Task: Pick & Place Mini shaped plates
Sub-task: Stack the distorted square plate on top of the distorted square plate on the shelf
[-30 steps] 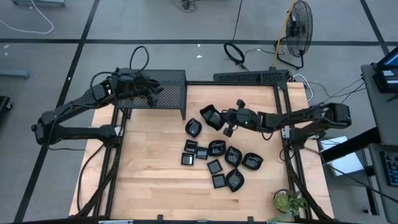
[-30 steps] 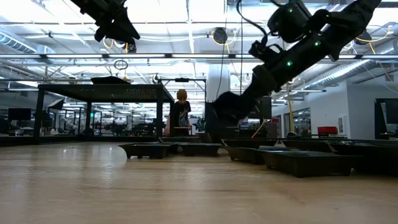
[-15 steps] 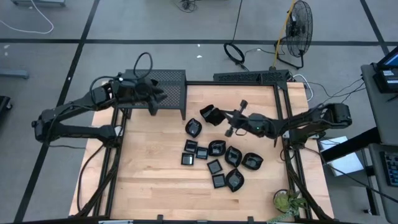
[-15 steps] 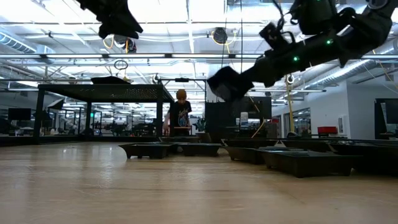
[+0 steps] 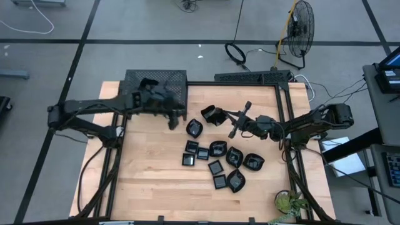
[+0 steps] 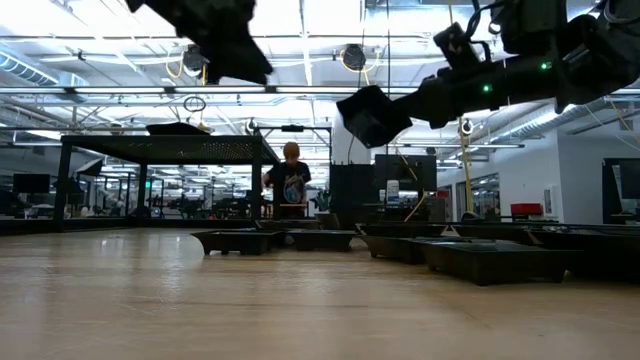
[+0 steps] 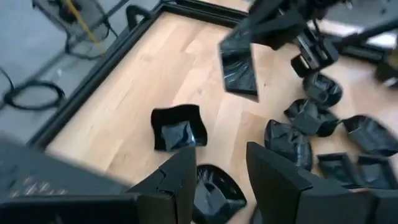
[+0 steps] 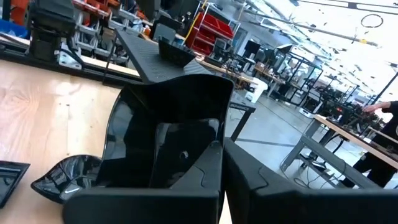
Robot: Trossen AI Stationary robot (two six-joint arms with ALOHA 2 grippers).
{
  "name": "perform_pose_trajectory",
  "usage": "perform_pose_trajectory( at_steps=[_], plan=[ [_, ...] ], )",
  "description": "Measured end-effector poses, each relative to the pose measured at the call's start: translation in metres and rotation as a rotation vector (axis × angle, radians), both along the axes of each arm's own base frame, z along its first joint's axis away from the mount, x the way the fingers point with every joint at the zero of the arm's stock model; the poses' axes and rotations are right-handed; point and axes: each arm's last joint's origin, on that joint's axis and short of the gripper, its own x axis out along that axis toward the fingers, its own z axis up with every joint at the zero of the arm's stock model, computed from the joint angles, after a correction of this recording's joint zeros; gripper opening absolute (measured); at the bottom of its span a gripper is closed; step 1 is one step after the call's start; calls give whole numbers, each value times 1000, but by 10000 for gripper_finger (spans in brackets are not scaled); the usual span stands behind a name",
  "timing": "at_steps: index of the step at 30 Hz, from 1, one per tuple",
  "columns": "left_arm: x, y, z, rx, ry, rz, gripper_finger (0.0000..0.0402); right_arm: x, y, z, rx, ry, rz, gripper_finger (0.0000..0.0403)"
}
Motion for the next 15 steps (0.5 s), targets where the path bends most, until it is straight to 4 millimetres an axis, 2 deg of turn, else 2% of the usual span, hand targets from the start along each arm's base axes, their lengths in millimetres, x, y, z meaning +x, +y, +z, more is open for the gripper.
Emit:
perform_pose_trajectory(
  at_steps=[4, 11, 15],
  plan=[
    [27, -16, -1, 139, 31, -33, 158, -1, -2, 0, 1, 2, -32, 0],
    [76, -52, 10, 344, 82, 10, 228, -1, -2, -1, 5, 5, -35, 0],
    [99, -67, 5, 386, 100, 24, 257, -1, -2, -1, 5, 4, -35, 0]
  ],
)
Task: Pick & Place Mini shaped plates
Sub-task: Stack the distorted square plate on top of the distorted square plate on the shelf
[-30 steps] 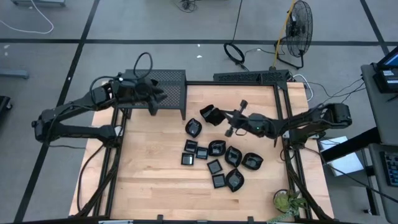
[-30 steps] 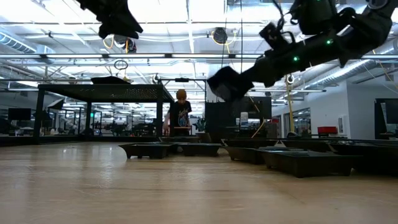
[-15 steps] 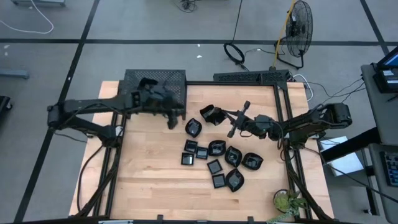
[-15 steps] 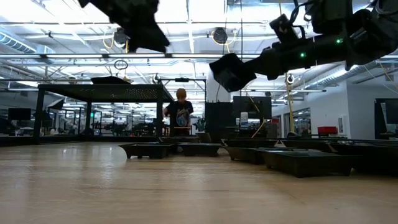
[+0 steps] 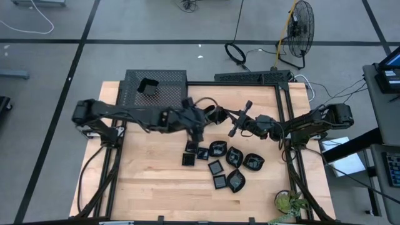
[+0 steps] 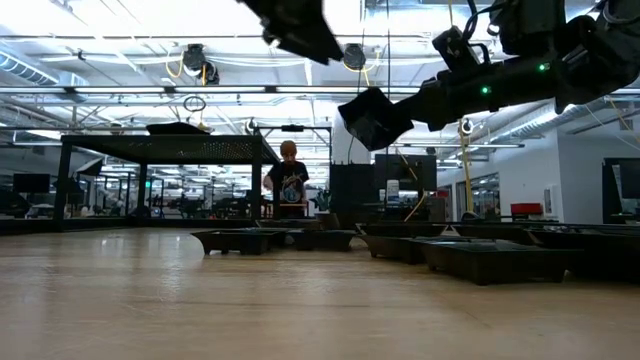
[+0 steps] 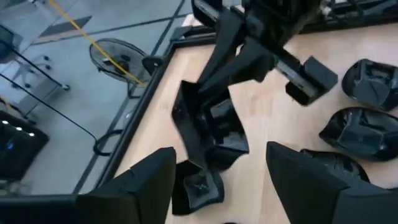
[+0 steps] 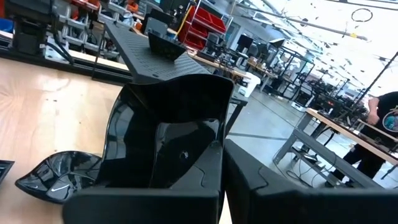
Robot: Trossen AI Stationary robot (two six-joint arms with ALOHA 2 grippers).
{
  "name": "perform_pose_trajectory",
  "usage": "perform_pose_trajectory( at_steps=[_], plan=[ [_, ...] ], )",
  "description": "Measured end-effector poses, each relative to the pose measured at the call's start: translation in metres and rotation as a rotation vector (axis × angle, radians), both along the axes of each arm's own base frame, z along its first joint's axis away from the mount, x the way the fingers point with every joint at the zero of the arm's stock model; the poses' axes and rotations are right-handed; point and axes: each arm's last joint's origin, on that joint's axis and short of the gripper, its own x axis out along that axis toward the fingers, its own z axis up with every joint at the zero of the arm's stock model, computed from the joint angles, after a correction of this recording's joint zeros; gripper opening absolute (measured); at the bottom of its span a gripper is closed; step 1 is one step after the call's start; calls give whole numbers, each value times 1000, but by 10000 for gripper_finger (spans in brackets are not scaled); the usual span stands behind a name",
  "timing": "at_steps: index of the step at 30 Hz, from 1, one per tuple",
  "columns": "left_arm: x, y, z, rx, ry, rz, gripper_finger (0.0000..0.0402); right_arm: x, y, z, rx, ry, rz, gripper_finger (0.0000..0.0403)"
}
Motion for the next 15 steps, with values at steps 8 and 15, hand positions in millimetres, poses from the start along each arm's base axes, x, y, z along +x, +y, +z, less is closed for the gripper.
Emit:
perform_pose_trajectory(
  at_steps=[8, 15],
  plan=[
    [31, -6, -26, 114, 65, -49, 255, 0, 0, 0, 2, -2, 0, 0],
    [36, 11, -33, 133, 60, 50, 241, 0, 0, 0, 2, -6, 1, 0]
  ],
)
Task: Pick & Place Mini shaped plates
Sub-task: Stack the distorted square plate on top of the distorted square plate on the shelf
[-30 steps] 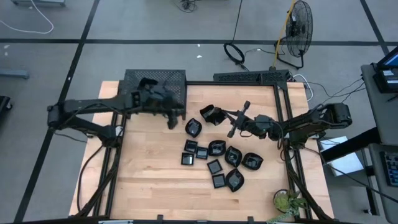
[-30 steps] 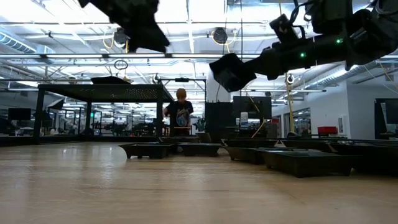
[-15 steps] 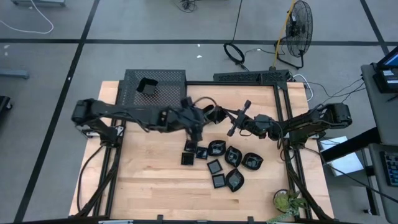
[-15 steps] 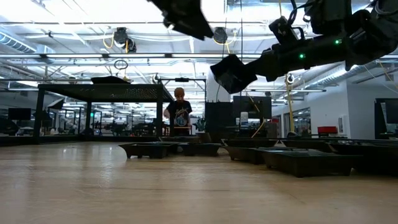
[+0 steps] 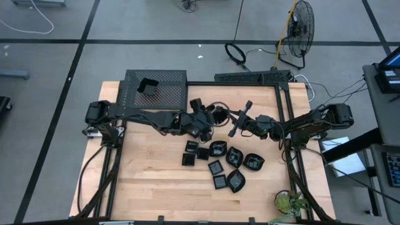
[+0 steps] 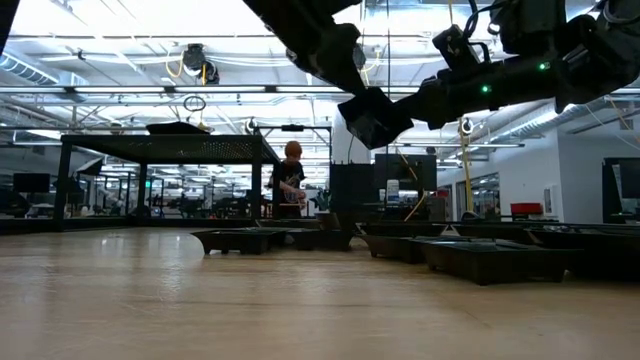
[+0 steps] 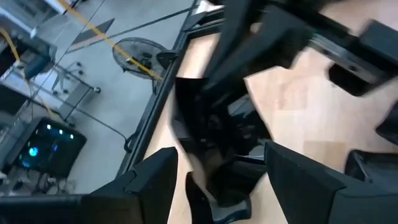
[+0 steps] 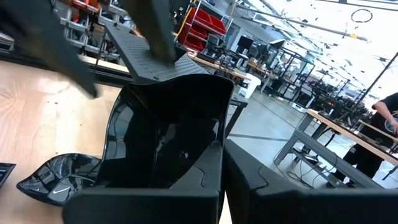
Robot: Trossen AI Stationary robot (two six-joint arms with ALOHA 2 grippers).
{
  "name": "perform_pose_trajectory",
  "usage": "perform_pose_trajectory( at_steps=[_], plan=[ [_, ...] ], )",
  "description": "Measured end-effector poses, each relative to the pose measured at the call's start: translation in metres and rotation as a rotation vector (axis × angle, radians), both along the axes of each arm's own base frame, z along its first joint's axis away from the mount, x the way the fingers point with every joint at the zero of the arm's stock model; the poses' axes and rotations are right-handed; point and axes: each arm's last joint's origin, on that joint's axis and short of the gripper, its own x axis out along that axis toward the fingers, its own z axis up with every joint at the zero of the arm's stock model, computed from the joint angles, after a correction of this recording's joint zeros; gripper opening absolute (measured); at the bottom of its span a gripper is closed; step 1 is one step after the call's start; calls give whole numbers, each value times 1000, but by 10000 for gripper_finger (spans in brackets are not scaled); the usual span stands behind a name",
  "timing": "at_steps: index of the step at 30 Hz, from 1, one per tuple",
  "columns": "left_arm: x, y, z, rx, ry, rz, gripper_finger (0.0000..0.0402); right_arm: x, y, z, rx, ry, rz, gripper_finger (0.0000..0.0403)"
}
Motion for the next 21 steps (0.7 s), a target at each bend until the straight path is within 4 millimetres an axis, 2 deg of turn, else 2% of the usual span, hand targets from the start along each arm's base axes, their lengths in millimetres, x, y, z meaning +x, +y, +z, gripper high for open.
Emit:
perform_pose_trajectory(
  at_steps=[7, 12, 21],
  plan=[
    [0, 14, 1, -57, -42, 68, 248, 0, 0, 0, 0, -3, 0, 0],
    [2, 21, -6, -66, -23, 79, 243, 0, 0, 0, 0, -3, 0, 0],
    [1, 32, -5, -102, -38, 75, 243, 0, 0, 0, 0, -3, 4, 0]
  ],
)
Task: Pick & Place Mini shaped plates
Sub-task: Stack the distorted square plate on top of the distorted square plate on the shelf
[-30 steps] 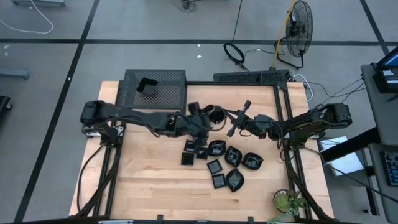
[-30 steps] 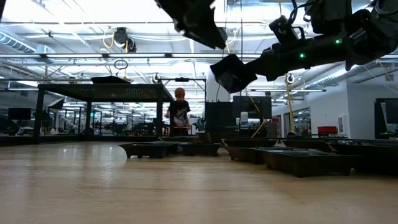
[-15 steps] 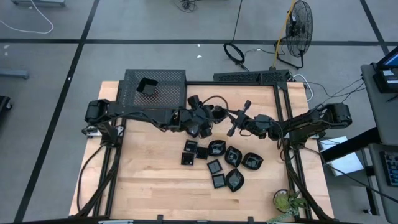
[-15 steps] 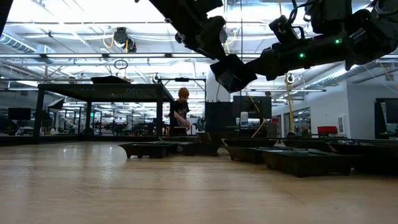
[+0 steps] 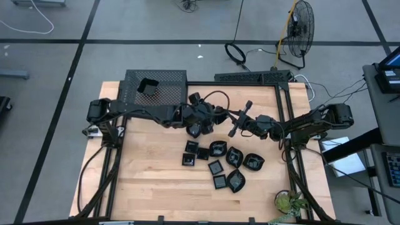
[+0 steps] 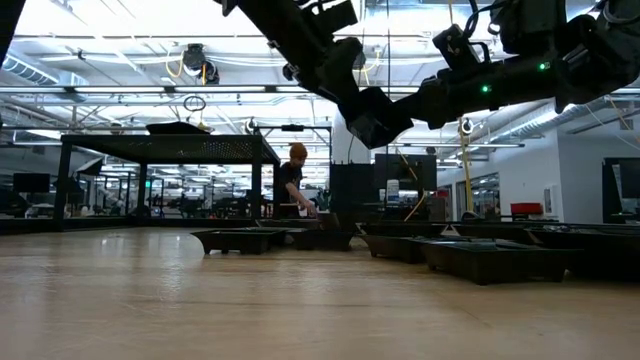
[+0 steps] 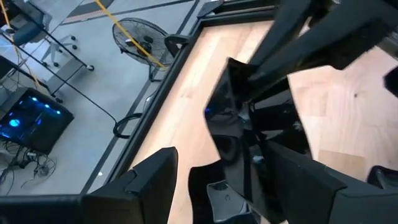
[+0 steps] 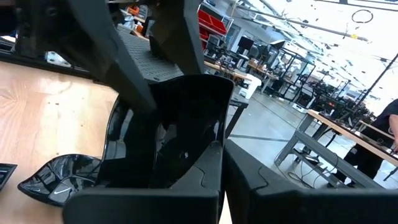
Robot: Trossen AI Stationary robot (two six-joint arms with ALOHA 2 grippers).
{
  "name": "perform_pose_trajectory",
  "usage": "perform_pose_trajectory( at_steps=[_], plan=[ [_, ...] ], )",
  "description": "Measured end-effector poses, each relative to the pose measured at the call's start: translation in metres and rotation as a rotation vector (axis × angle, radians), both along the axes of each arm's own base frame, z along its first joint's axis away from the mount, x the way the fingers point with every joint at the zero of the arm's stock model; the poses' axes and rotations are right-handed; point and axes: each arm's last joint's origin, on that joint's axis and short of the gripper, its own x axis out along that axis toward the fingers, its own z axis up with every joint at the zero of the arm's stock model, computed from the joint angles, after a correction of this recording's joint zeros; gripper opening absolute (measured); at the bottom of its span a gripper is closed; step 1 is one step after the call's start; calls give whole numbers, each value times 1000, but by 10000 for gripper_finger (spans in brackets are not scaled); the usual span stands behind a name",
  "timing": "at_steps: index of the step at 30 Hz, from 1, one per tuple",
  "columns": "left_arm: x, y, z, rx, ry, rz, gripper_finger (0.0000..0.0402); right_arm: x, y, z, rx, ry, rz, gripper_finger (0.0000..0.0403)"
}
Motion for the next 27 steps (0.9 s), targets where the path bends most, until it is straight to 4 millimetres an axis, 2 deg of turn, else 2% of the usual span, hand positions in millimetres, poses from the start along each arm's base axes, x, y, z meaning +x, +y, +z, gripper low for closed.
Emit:
perform_pose_trajectory(
  at_steps=[7, 27],
  plan=[
    [0, 8, 1, -10, -18, 27, 243, 0, 0, 0, 0, 0, 0, 0],
    [2, 7, 2, -47, -54, -2, 243, 0, 0, 0, 0, 0, 0, 0]
  ],
)
